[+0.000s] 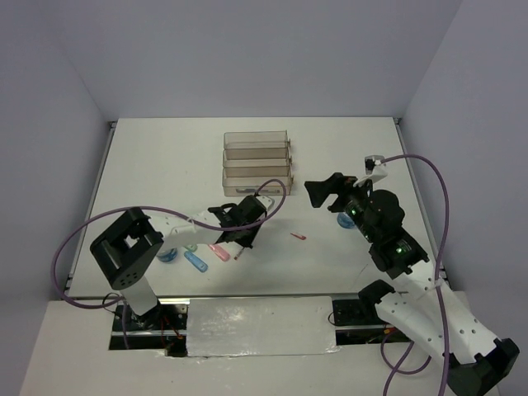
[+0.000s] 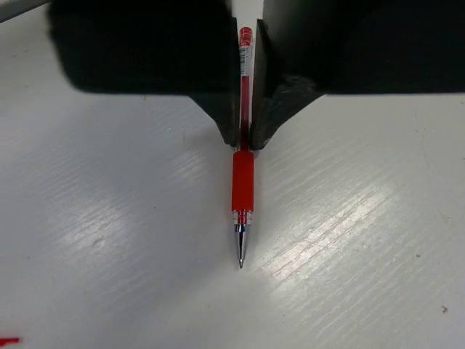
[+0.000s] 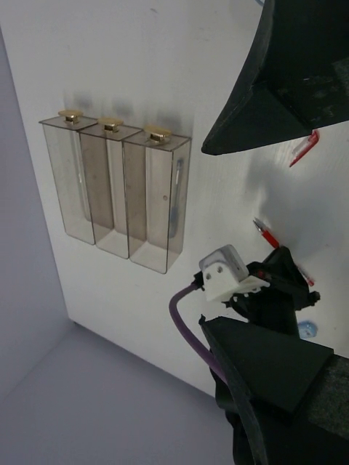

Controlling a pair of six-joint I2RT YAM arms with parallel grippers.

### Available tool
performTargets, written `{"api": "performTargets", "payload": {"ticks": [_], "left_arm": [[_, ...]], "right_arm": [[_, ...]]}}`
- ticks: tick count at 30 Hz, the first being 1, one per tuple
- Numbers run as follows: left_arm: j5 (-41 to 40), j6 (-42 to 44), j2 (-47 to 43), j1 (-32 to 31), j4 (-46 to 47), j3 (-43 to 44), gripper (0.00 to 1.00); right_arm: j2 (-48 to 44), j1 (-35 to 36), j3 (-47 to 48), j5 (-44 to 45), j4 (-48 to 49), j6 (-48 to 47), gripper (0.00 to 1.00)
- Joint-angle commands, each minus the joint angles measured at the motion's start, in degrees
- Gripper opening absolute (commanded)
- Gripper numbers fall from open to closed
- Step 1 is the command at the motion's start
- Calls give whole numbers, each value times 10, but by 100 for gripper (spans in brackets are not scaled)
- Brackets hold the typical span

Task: Sort the stationery into containers
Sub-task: Pick up the pen from the center of the board, then close the pen cap on the pen.

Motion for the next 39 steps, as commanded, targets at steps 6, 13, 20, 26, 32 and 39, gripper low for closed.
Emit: {"api": "performTargets", "payload": {"ticks": [6, 13, 20, 26, 32, 39], "left_arm": [[117, -9, 21, -3, 5, -46, 0], [87, -28, -96, -3, -50, -18, 0], [-60, -59, -253, -2, -200, 60, 0], [-63, -17, -346, -3, -263, 89, 0], [-52, 29, -449, -2, -237, 28, 0], [-36, 37, -485, -2, -197, -29, 0]], "right_arm": [[-18, -13, -21, -59, 41, 60, 100], [16, -51, -19, -50, -18, 136, 100], [35, -31, -54, 117, -99, 250, 100], [139, -10, -1, 46, -70, 58, 99], [227, -10, 43, -167, -126, -160, 98], [256, 2, 31, -201, -97, -300, 98]]}}
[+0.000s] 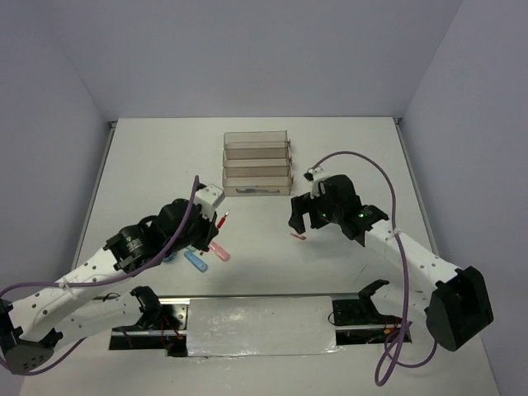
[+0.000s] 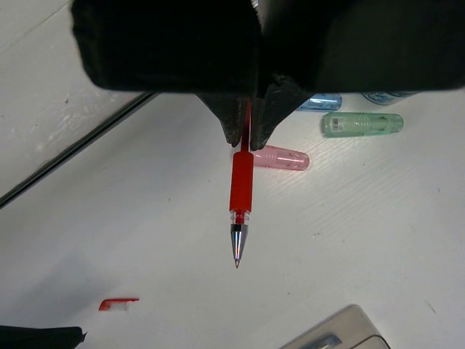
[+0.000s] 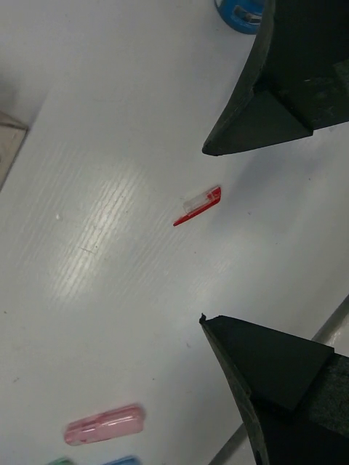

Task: Sort the stationery into containers
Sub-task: Close the pen cap on the pen.

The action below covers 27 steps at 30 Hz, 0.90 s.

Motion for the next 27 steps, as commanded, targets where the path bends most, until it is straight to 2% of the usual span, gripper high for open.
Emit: {"api": "performTargets", "payload": {"ticks": [1, 5, 10, 16, 18, 19, 20, 21, 22, 24, 25, 26, 27], "left_arm": [[9, 17, -3, 1, 31, -9, 0], [13, 15, -18, 1, 37, -17, 0], [25, 16, -34, 0, 43, -25, 0], [31, 20, -24, -1, 45, -24, 0], [30, 20, -19, -1, 42, -24, 0], [30, 20, -16, -1, 42, -23, 0], [29, 19, -14, 0, 42, -23, 0], [26, 18, -13, -1, 39, -22, 0], [20, 16, -13, 0, 38, -22, 0], [7, 10, -17, -1, 35, -20, 0], [-9, 7, -20, -1, 33, -20, 0], [-18, 6, -25, -1, 31, -21, 0], [-28, 0, -27, -1, 29, -20, 0]], "right_arm": [[21, 5, 16, -46, 19, -120, 98], [101, 7, 72, -38, -67, -167, 93], [172, 12, 95, -85, -97, -210, 93], [159, 21, 100, -65, -77, -184, 93], [134, 21, 94, -27, -21, -104, 93], [126, 22, 90, 28, 22, -12, 93], [107, 29, 81, 76, 39, 42, 93], [93, 36, 70, 138, 56, 94, 96], [65, 47, 49, 264, 75, 201, 99], [44, 79, 41, 406, 39, 342, 100], [30, 90, 42, 464, -37, 501, 100], [27, 115, 46, 543, -71, 568, 100], [29, 129, 53, 576, -159, 711, 100]]}}
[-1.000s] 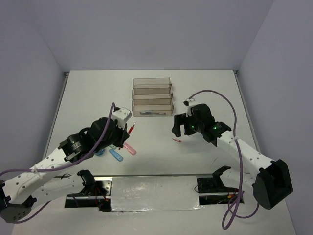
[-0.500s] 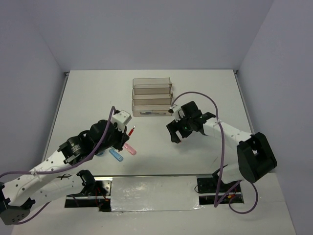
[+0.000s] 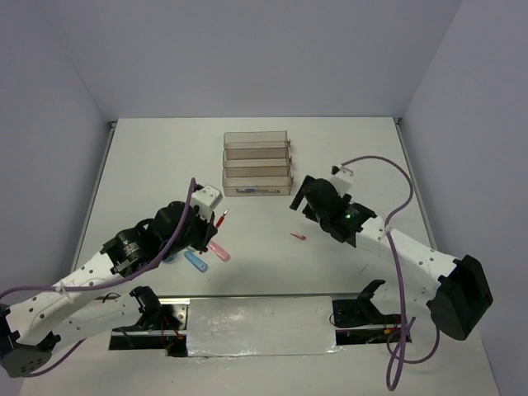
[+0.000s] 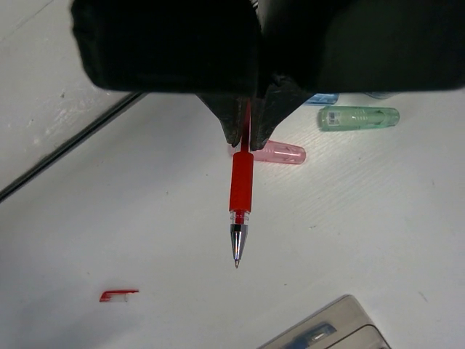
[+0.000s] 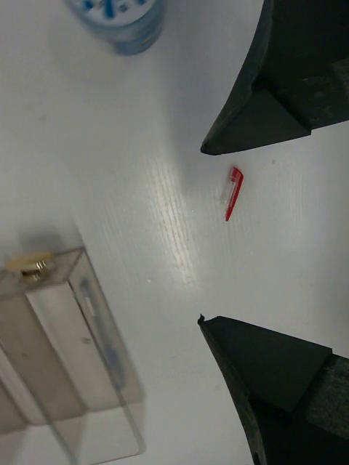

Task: Sort the stationery into containers
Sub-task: Close the pen cap on the pen.

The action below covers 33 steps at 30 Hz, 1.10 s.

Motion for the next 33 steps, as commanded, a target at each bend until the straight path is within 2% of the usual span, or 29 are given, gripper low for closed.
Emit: {"api": "performTargets", "payload": {"ticks": [1, 2, 3, 4, 6, 8, 11, 17, 23, 33], "left_arm": [[-59, -13, -16, -1, 3, 2, 0], [-71, -16, -17, -1, -1, 5, 0], [-85, -25, -17, -1, -4, 6, 0], [-110, -29, -18, -1, -14, 7, 0], [-127, -38, -21, -1, -19, 10, 0], [-135, -40, -29, -1, -19, 8, 0], [-134, -39, -32, -1, -18, 7, 0], [-125, -37, -32, -1, -17, 7, 0], [-101, -29, -40, 0, -8, 3, 0], [-68, -20, -35, -6, -1, 0, 0]], "right_arm": [[2, 49, 28, 278, -176, 454, 100], [13, 54, 45, 289, -210, 500, 100], [30, 54, 68, 277, -251, 604, 100], [70, 55, 118, 269, -360, 664, 100], [111, 56, 170, 228, -495, 793, 100], [168, 56, 228, 186, -552, 862, 100], [209, 55, 251, 126, -530, 889, 99], [249, 57, 207, 31, -445, 966, 95], [284, 82, 215, 55, -462, 1051, 90], [327, 82, 196, 68, -435, 1110, 87]]}}
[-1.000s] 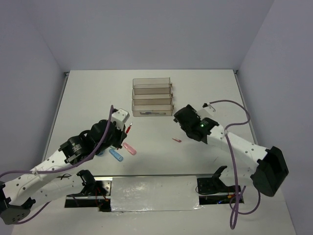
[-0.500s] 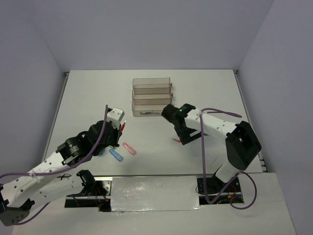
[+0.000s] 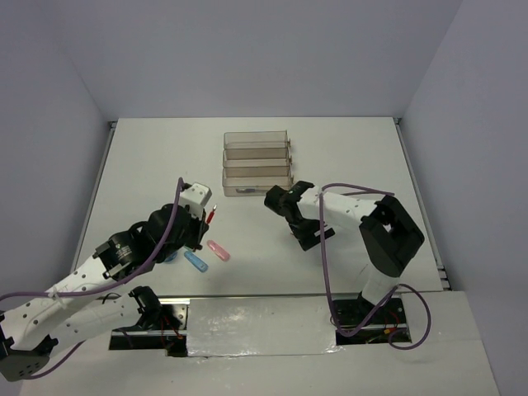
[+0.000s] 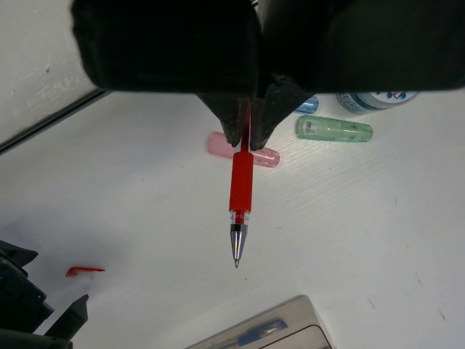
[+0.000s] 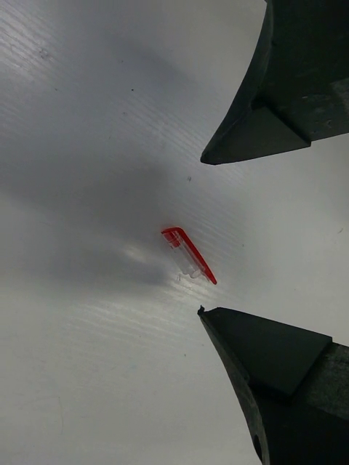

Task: Sort the stationery into containers
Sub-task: Close the pen cap on the pen.

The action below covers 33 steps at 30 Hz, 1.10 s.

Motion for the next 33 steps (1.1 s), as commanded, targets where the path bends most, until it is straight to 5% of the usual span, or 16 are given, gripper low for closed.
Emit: {"api": "performTargets", "payload": {"ticks": [1, 14, 18, 33], "left_arm": [[19, 9, -4, -5, 23, 1, 0], [21, 8, 2, -26, 22, 1, 0], [19, 8, 6, -26, 20, 2, 0], [28, 11, 5, -27, 22, 1, 0]], "right_arm": [[17, 3, -4, 24, 6, 382, 86], [56, -11, -34, 36, 75, 382, 82], [70, -11, -39, 10, 86, 382, 68], [89, -9, -46, -22, 148, 371, 68]]}}
